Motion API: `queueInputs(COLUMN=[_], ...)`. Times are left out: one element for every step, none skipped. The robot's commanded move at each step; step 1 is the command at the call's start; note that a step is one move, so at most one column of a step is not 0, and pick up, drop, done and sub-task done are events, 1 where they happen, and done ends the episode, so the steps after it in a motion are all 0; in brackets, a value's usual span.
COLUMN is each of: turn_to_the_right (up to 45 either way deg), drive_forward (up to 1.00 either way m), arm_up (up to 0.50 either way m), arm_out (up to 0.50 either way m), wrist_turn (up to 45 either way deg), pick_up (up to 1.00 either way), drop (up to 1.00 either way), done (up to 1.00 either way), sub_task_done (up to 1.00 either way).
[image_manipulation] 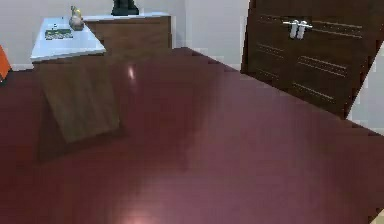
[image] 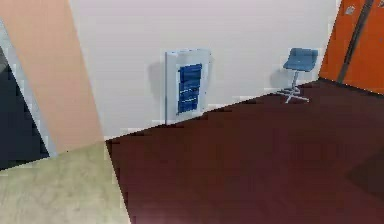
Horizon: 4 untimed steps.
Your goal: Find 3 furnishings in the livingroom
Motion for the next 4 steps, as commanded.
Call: queueInputs(turn_to_the_right=[-30.0, 0.0, -45.0, -24.0], drive_forward=[0.0, 0.15, 0.0, 0.0], arm_up=[0.0, 0.0, 0.0, 0.0], arm_out=[0.0, 0.0, 0.0, 0.0], wrist_turn=[0.0, 0.0, 0.0, 0.0], pick_up=[0.0, 0.0, 0.0, 0.0], drop=[0.0, 0.0, 0.0, 0.0], done=[0.0, 0.0, 0.0, 0.0], sub_task_done=[0.0, 0.0, 0.0, 0.0])
